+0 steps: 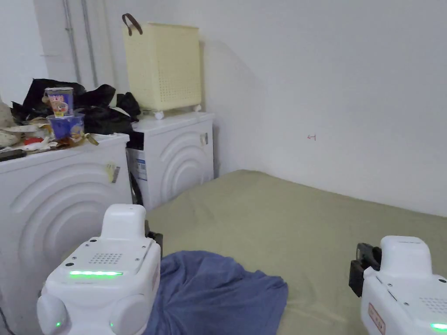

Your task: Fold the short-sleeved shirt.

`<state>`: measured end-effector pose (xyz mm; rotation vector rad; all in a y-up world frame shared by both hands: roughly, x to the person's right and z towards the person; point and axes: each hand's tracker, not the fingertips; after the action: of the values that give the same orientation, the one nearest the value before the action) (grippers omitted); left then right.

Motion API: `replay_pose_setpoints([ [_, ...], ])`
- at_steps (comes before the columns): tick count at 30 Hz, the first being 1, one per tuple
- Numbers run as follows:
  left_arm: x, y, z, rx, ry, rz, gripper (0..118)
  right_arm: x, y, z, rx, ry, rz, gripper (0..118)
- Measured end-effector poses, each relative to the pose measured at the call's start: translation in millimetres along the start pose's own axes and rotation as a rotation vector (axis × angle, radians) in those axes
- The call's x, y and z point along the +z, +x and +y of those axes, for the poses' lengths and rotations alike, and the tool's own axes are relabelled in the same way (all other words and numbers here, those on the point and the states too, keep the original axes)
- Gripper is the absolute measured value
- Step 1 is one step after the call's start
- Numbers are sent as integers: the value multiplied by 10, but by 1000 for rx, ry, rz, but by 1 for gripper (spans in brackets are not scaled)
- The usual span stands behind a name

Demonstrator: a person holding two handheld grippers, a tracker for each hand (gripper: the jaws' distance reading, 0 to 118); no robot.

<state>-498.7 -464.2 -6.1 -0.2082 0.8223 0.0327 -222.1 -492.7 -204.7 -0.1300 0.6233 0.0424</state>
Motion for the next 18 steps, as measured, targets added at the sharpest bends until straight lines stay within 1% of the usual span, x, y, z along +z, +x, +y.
replay_pose_setpoints([
  [5,-86,-156,-82,4,-25,24,0,-140,-203,-65,-4,-24,49,0],
  [8,-208,-133,-123,6,-48,8,0,-227,-234,-112,12,-43,54,0],
  [10,-319,-93,-168,-6,-77,-12,0,-280,-228,-137,7,-54,49,0],
  [13,-616,45,-306,-5,-128,-35,0,-343,-180,-198,-15,-75,36,0],
  [18,-1312,398,-677,-47,-284,-125,0,-437,-12,-475,0,-158,5,0],
])
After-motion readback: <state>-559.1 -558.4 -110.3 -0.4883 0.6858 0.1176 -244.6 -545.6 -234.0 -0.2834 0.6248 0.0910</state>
